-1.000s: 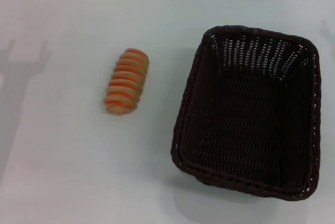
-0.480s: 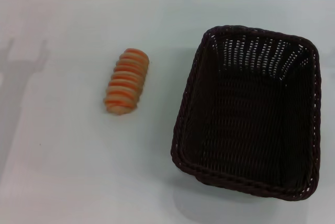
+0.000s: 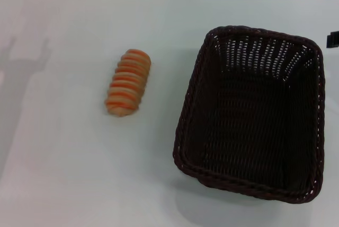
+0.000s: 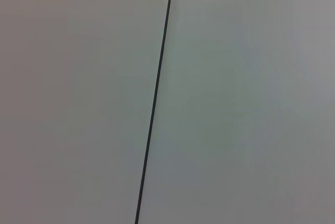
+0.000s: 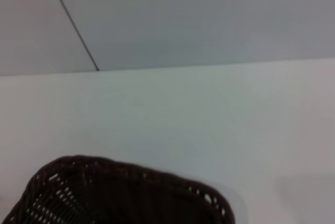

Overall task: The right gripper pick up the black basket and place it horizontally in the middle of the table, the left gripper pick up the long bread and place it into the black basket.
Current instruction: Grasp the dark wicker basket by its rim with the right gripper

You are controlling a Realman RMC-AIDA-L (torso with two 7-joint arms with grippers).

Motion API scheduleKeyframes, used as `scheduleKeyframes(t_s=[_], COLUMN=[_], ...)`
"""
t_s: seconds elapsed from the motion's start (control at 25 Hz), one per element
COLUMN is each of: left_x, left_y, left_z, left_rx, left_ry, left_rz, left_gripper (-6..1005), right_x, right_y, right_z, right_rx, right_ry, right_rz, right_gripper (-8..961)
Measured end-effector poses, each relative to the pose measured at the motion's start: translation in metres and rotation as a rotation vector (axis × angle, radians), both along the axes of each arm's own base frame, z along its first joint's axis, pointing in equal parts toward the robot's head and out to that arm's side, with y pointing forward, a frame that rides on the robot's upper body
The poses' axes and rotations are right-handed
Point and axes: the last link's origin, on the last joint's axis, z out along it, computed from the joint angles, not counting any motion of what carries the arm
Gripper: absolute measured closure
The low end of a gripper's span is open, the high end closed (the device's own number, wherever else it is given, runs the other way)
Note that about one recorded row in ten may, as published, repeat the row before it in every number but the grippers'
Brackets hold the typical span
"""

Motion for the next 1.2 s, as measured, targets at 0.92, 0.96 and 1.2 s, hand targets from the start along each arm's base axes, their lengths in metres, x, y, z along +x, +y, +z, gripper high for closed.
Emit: scheduleKeyframes(t_s=[0.92,0.96,1.2], left_x=[-0.006,-0.006,-0.007], left_y=[0.006,0.006,0.006], left_z=[0.007,0.007,0.009], left_rx=[-0.026,-0.026,-0.024], left_ry=[0.007,0.007,0.010], left_rz=[0.013,0.012,0.009], left_gripper=[156,156,156], right_x=[0.009,0.009,0.006], right_y=[-0.005,-0.006,-0.010], right_z=[-0.042,-0.044,-0.054], right_rx=[-0.086,-0.090,-0.137], right_ry=[-0.016,-0.015,0.022], right_rz=[-0.139,-0.141,-0.139], right_gripper=[134,134,135])
